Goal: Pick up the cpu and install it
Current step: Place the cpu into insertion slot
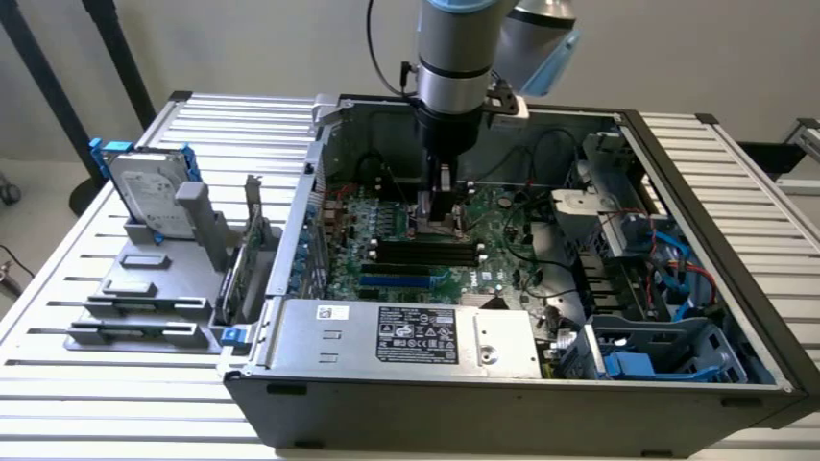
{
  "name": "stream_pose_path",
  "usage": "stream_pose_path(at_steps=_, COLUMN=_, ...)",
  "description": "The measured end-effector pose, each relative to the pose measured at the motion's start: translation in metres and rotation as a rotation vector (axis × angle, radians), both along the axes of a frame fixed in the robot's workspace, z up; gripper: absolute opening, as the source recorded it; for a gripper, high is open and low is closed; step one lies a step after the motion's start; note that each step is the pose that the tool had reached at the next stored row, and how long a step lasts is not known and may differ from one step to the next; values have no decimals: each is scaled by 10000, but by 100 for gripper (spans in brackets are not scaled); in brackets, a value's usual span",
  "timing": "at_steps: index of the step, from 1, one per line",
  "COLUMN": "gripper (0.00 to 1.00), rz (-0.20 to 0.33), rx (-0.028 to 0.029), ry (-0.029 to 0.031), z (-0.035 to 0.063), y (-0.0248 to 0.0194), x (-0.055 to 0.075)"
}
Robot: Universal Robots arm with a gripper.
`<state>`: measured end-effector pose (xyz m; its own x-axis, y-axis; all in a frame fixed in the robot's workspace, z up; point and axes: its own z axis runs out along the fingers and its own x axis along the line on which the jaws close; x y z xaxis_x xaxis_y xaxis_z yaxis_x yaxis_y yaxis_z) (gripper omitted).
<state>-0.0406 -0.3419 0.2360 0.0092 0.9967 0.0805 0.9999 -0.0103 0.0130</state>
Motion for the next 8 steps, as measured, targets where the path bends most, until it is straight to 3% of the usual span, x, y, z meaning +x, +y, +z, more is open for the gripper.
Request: stream_pose_path(at_steps=8, gripper=55, rz=-74, rx=-1, ry=-52, z=-120, y=30, x=0)
